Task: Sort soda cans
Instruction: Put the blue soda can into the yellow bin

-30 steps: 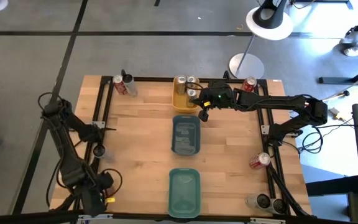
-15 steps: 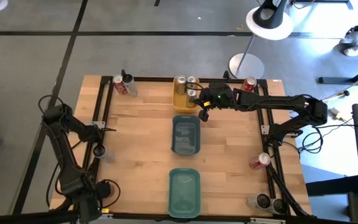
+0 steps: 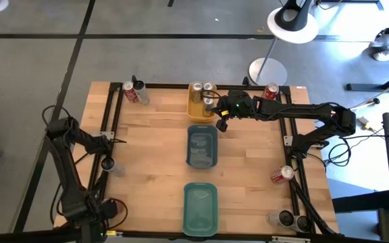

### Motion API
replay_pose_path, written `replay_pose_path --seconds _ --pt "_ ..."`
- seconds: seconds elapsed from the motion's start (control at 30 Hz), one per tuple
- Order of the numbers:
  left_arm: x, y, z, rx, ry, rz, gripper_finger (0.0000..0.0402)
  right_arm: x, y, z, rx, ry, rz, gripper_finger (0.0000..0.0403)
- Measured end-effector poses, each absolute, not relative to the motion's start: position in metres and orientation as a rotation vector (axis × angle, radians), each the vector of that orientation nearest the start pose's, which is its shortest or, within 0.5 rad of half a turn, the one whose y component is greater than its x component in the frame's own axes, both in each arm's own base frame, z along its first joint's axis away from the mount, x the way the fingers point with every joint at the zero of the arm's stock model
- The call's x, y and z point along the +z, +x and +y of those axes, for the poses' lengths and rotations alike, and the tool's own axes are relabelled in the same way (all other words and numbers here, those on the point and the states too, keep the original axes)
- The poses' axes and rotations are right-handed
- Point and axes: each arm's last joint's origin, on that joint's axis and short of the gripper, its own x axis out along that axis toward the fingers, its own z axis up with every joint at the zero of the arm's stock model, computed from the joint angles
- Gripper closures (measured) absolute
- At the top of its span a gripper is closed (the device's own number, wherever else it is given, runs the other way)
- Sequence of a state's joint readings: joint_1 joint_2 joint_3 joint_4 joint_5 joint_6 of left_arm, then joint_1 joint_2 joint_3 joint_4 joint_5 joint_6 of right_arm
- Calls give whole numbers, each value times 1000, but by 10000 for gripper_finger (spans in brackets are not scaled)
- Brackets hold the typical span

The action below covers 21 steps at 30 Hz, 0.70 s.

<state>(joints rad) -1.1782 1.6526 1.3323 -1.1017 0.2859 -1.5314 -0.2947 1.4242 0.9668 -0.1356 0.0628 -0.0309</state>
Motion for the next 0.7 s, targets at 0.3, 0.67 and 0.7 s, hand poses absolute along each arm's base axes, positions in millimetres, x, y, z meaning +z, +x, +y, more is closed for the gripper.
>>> replay_pose_path --seconds 0.3,0.67,0.7 --pt "235 111 -297 102 -399 1853 126 257 294 -91 -338 37 595 400" --pt "238 118 -295 153 -460 1893 172 257 294 -91 -336 38 593 400" --pt "240 120 -295 145 -472 1899 172 257 294 -91 -336 38 592 400"
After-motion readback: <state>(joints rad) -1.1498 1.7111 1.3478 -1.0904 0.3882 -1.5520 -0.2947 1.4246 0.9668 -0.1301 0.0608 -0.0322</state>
